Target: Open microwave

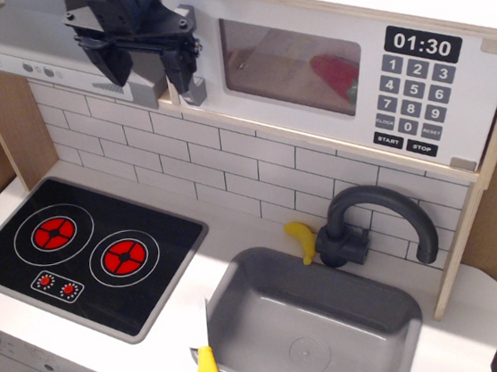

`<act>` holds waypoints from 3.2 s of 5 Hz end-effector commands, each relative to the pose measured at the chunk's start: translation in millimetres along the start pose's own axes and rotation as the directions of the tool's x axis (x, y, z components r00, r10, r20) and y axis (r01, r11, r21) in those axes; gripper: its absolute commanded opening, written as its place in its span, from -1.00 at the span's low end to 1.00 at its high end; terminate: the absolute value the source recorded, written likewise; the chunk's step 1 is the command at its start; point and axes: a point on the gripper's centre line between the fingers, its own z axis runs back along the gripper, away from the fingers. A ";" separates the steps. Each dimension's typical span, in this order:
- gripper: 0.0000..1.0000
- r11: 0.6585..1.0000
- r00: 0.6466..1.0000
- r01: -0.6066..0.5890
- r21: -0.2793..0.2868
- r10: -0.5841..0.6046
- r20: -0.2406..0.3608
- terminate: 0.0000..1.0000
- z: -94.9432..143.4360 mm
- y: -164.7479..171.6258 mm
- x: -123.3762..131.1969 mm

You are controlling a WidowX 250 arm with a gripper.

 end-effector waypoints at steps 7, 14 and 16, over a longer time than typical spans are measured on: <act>-1.00 0.983 0.972 0.183 0.001 -0.181 0.149 -1.00 17.7 -15.5 -4.9; 1.00 0.988 0.977 -0.155 0.001 0.153 -0.150 -1.00 23.6 64.1 -19.3; 1.00 0.989 0.985 -0.150 -0.002 0.149 -0.091 -1.00 22.1 25.4 0.4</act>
